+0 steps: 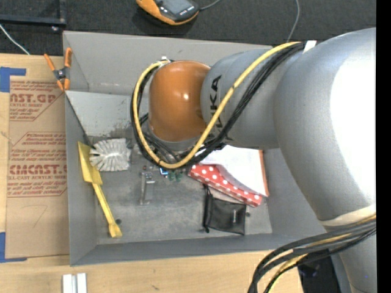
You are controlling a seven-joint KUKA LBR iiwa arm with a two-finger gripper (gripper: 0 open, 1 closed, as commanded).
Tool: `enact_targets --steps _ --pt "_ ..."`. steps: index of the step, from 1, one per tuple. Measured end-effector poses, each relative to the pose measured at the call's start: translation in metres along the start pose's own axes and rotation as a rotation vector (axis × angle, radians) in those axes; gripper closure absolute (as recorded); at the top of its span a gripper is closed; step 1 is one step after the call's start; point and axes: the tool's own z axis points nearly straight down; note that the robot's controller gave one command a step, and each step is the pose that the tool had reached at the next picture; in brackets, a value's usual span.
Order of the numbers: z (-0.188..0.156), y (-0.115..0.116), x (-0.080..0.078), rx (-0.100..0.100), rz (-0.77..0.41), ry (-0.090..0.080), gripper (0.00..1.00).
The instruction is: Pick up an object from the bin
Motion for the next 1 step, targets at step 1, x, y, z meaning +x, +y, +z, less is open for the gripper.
enact_targets --steps 1 --pt "-0.0129 0.0204 -0.0062 0.001 0.011 0.004 0.00"
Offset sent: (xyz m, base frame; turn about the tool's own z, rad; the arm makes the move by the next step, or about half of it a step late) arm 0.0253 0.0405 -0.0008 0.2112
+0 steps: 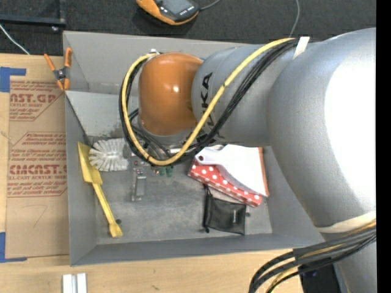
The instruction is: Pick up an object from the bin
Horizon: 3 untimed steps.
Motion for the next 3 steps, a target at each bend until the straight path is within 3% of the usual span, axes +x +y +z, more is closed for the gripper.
enact_targets --steps 1,2,3 --pt "0.014 0.020 -0.022 -0.004 0.198 -0.006 0.00" --pt "0.074 0.014 -0.021 -0.001 0.282 0.002 0.00" --pt "0.073 0.014 -0.023 -0.004 0.315 -0.002 1.00"
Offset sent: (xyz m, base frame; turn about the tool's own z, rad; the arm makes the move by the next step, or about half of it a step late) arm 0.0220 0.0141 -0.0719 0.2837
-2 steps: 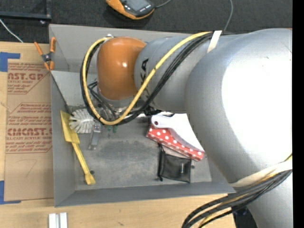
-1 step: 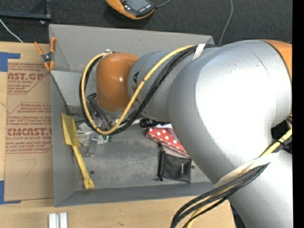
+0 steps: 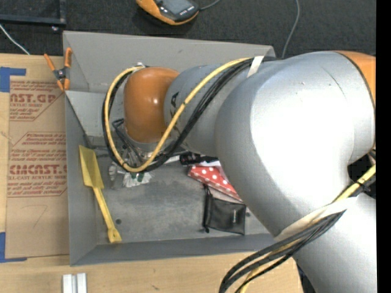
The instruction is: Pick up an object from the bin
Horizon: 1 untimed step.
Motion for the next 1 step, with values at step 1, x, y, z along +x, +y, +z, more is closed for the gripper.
enact_targets --steps 1 --pt "0.0000 0.0000 -0.0001 0.000 0.005 0.000 1.00"
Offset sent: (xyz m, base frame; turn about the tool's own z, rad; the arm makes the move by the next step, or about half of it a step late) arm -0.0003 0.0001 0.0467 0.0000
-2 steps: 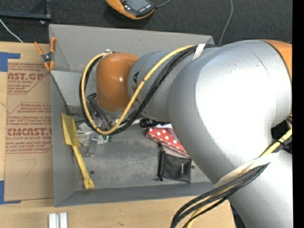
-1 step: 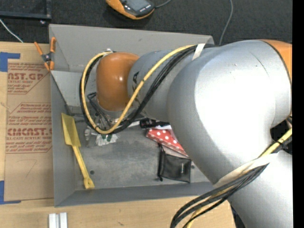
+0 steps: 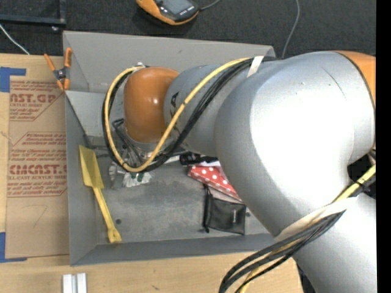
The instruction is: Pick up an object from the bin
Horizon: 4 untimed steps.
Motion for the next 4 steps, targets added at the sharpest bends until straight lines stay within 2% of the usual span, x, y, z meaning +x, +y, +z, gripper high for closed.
enact_targets --steps 2,4 --pt "-0.018 -0.001 0.003 0.004 0.001 0.008 1.00" --pt "-0.055 0.001 0.000 -0.002 0.001 -0.001 1.00"
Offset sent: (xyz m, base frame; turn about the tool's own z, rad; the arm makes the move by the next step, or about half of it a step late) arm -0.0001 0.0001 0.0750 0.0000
